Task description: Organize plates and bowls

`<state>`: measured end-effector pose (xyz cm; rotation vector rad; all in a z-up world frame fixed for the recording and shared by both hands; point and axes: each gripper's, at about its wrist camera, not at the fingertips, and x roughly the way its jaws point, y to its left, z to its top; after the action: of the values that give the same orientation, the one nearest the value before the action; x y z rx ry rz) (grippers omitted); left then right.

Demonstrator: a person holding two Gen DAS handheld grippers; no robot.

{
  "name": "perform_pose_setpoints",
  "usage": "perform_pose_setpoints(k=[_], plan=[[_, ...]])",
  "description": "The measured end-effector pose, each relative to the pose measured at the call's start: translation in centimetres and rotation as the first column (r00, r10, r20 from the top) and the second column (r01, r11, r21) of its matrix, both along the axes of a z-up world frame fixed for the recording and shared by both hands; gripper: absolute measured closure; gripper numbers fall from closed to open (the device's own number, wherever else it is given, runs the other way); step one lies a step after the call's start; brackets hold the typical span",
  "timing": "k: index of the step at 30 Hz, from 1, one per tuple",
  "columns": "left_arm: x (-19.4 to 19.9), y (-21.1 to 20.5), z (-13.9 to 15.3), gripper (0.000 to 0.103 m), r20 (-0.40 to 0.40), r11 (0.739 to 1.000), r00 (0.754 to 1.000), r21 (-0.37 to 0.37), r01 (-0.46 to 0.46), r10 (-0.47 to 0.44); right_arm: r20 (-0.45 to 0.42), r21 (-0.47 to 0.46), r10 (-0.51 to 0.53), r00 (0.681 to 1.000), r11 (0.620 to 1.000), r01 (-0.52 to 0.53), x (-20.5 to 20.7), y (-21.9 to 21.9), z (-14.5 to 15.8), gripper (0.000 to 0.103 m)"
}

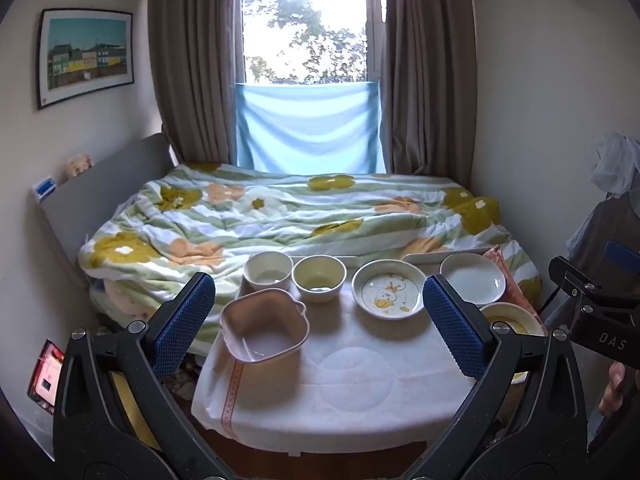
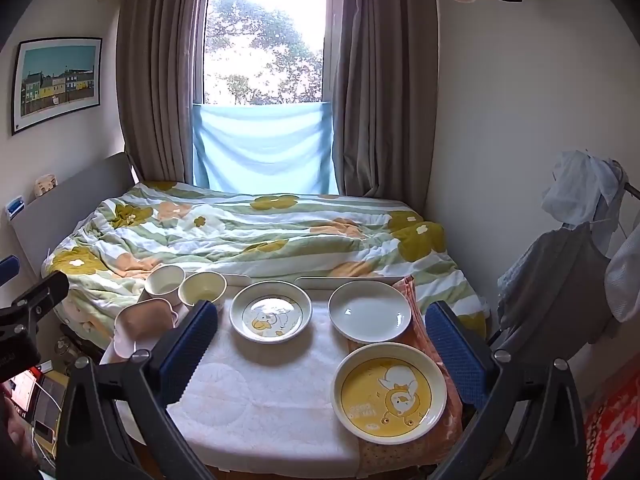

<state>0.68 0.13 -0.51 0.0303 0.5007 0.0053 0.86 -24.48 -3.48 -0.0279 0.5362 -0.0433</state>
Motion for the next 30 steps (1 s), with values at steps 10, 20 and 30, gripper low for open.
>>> perform_pose_setpoints(k=[10,20,30], plan=[[0.10,0.14,-0.09,0.000,0.001,1.000,1.000,0.007,-0.015,0.015,0.000,0.004,0.007,1.000,1.000,-0.007,0.00,0.43,-0.03,0.000],[0.06,0.22,-0.09,0.000,0.000,1.000,1.000,0.007,-0.015,0.015,0.000,0.005,0.008,1.000,1.000,-0.008,0.04,0.56,0.03,0.000],[0.09,0.18,-0.09,0.000,0.000,1.000,1.000,0.006,-0.016,0.016,0.000,0.005,0.008,1.000,1.000,-0.008,0.02,0.53,-0.02,0.000]])
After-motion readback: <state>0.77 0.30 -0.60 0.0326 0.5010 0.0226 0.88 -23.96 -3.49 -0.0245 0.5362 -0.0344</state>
